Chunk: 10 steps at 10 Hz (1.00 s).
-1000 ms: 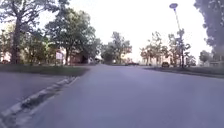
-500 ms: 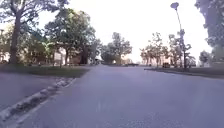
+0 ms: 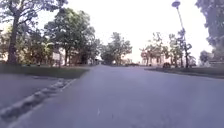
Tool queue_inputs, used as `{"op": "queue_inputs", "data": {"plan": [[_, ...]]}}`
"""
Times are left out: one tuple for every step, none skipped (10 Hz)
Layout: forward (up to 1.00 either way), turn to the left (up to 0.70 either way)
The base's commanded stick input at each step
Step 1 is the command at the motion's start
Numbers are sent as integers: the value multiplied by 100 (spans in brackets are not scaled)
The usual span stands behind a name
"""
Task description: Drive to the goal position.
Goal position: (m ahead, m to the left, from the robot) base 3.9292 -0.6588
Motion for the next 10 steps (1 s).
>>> {"op": "queue_inputs", "data": {"plan": [[50, 0], [50, 0], [50, 0], [50, 0], [50, 0], [50, 0], [50, 0], [50, 0], [50, 0], [50, 0]]}}
